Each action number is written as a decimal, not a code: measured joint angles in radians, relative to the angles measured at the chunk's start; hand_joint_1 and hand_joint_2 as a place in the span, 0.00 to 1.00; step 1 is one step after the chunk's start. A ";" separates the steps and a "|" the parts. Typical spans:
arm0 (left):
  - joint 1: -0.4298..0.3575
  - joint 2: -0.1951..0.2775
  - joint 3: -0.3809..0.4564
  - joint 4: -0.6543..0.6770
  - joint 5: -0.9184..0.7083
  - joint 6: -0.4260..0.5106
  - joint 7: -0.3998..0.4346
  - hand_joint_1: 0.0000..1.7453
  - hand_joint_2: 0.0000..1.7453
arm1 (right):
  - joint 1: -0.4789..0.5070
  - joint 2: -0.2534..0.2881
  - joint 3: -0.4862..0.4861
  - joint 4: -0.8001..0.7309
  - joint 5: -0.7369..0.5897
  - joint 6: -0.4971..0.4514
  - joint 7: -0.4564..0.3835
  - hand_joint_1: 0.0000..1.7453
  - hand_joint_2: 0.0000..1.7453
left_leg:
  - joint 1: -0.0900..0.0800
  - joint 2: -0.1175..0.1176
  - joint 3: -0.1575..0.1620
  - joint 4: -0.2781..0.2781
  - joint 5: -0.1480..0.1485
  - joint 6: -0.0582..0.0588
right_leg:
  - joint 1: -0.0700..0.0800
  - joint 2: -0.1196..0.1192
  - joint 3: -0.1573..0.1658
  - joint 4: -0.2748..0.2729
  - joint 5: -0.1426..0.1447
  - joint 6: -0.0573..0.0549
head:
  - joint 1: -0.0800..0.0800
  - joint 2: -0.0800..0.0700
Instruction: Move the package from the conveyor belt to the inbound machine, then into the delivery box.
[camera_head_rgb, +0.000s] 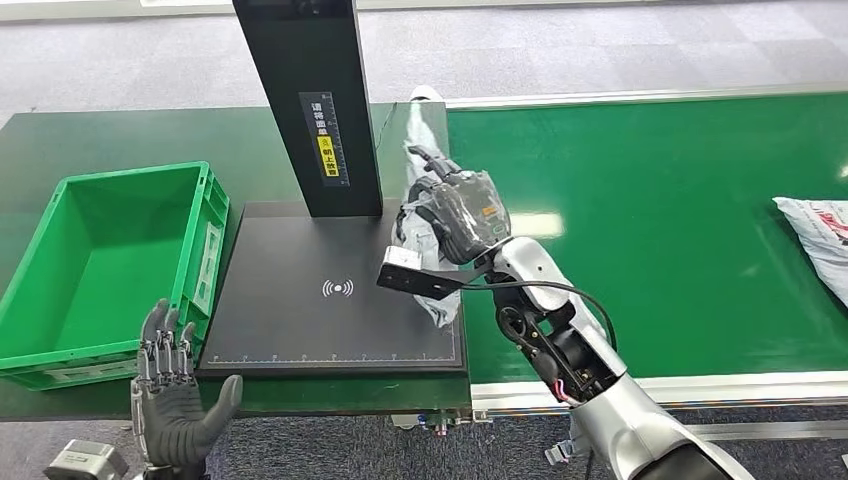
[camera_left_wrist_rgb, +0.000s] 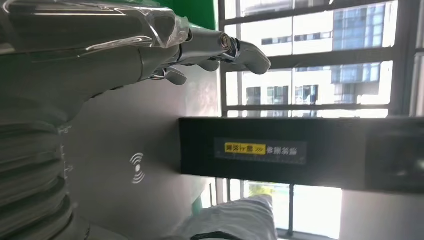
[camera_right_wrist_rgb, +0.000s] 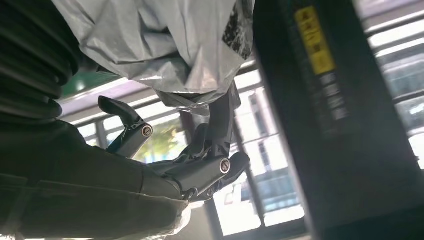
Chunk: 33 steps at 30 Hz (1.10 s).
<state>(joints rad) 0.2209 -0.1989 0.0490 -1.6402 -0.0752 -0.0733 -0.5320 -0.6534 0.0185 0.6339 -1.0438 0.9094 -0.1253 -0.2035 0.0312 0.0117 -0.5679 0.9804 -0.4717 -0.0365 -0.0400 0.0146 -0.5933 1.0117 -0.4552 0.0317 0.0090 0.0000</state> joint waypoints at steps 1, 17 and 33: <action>-0.003 0.000 0.002 0.000 0.004 0.006 -0.003 0.00 1.00 | 0.001 0.009 0.005 0.003 -0.023 0.032 -0.023 1.00 1.00 | 0.000 0.000 0.000 0.000 0.000 0.000 | 0.000 0.000 0.000 0.000 0.000 0.000 | 0.000 0.000; -0.042 0.001 0.019 0.018 0.095 0.093 0.007 0.00 1.00 | -0.062 0.168 0.303 0.418 -0.131 0.408 -0.138 1.00 1.00 | 0.000 0.000 0.000 0.000 0.000 0.000 | 0.000 0.000 0.000 0.000 0.000 0.000 | 0.000 0.000; -0.081 0.015 -0.027 0.061 0.159 0.131 0.006 0.00 1.00 | -0.033 0.162 0.294 0.465 -0.248 -0.049 -0.229 0.00 1.00 | 0.000 0.000 0.001 0.000 0.000 0.000 | 0.000 0.000 0.000 0.000 0.000 0.000 | 0.000 0.000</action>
<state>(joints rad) 0.1402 -0.1838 0.0219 -1.5790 0.0839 0.0581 -0.5262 -0.6869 0.1804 0.9284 -0.5787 0.6614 -0.1739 -0.4321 0.0316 0.0117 -0.5673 0.9806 -0.4716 -0.0366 -0.0396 0.0146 -0.5934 1.0118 -0.4553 0.0316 0.0092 0.0000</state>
